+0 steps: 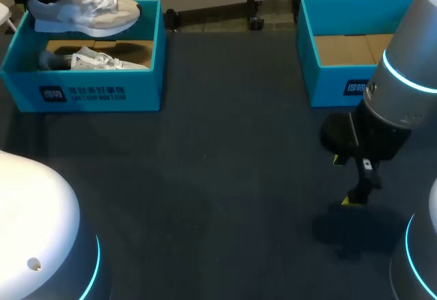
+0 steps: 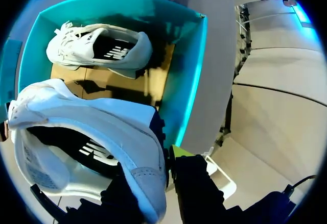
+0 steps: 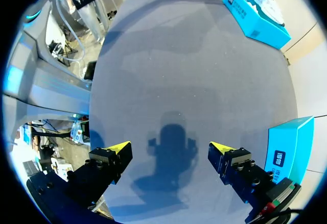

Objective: Take the shoe out of the shoebox, open the shoe tongue, remove and reinsert the insole, then place the shoe into the shoebox

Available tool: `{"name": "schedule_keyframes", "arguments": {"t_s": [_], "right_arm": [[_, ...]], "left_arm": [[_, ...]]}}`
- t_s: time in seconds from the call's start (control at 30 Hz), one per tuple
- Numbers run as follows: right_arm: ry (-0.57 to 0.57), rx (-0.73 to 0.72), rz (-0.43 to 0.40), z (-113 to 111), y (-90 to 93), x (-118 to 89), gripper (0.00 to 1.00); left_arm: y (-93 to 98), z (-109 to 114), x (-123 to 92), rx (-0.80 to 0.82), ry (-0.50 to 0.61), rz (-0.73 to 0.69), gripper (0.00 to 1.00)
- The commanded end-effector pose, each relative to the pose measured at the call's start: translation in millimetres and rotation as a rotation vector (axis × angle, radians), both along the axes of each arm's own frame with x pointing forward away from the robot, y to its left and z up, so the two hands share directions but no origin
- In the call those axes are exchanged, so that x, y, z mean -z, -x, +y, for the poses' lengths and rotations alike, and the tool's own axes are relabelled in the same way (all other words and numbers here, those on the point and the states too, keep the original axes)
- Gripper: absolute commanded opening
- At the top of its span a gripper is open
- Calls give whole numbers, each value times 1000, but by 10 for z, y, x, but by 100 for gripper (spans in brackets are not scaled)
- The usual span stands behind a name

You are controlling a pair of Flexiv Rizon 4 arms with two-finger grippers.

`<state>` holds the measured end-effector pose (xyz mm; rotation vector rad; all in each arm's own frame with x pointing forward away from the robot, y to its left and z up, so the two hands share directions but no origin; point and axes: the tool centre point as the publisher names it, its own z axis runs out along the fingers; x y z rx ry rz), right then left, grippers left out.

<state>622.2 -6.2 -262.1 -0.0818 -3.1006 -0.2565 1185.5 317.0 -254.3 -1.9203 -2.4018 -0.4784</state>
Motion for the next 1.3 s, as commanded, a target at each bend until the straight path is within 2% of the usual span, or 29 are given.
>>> {"name": "schedule_keyframes", "arguments": {"t_s": [0.03,0.17,0.3,0.8,1.17,1.3], "right_arm": [[0,0,-1,1,1,16,100],[0,0,-1,1,1,16,100],[0,0,-1,1,1,16,100],[0,0,-1,1,1,16,100],[0,0,-1,1,1,16,100],[0,0,-1,1,1,16,100]], "left_arm": [[-3,-110,131,3,-22,9,0],[13,-178,291,-9,-34,30,0],[1,-173,351,-26,-21,45,0],[-267,-214,596,-66,-2,71,0],[-240,-212,898,-70,-6,98,0],[-236,-188,944,-78,-7,116,0]]}}
